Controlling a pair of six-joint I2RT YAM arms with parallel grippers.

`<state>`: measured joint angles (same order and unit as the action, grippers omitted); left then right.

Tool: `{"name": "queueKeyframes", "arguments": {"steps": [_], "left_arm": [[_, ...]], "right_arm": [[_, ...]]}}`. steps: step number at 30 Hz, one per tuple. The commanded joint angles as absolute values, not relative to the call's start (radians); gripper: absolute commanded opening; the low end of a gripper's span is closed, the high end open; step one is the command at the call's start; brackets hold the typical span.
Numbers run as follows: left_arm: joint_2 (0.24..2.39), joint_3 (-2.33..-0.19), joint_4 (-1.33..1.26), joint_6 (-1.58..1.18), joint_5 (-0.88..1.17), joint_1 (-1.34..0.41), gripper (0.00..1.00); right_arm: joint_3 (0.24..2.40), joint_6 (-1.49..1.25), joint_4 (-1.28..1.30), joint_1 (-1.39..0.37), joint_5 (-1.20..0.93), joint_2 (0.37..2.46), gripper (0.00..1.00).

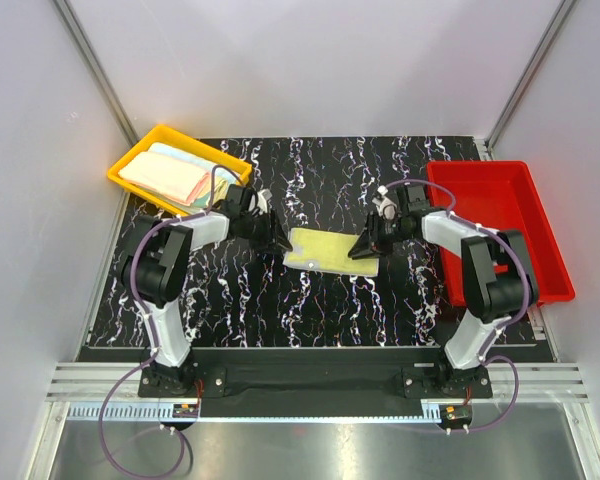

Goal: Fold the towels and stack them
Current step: Neatly place the folded towel into the bin

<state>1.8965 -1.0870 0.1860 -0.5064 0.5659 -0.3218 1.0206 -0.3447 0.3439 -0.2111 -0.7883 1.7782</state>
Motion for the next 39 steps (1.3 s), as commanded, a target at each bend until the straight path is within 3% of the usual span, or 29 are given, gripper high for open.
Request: {"name": "queueKeyframes", "arguments": {"steps": [1, 21, 24, 27, 28, 29, 39], "left_arm": [[1.898, -1.074, 0.115, -0.515, 0.568, -0.330, 0.50], [2.028, -1.123, 0.150, -0.555, 0.515, -0.405, 0.43], [2.034, -1.134, 0.156, -0.540, 0.518, -0.411, 0.36], [2.028, -1.149, 0.189, -0.522, 0.522, -0.414, 0.15], [2.017, -1.163, 0.216, -0.514, 0.517, -0.414, 0.03], [2.010, -1.169, 0.230, -0.493, 0.508, -0.413, 0.00], [1.873, -1.293, 0.514, -0.293, 0.388, -0.313, 0.00]], "right_arm": [[1.069, -0.327, 0.379, -0.207, -0.762, 1.680, 0.28], [1.043, -0.328, 0.380, -0.206, -0.798, 1.589, 0.28], [1.043, -0.319, 0.388, -0.207, -0.778, 1.591, 0.28], [1.051, -0.299, 0.405, -0.206, -0.779, 1.597, 0.28], [1.051, -0.299, 0.400, -0.206, -0.784, 1.595, 0.27], [1.046, -0.307, 0.394, -0.207, -0.791, 1.592, 0.27], [1.035, -0.313, 0.380, -0.207, -0.807, 1.552, 0.28]]}}
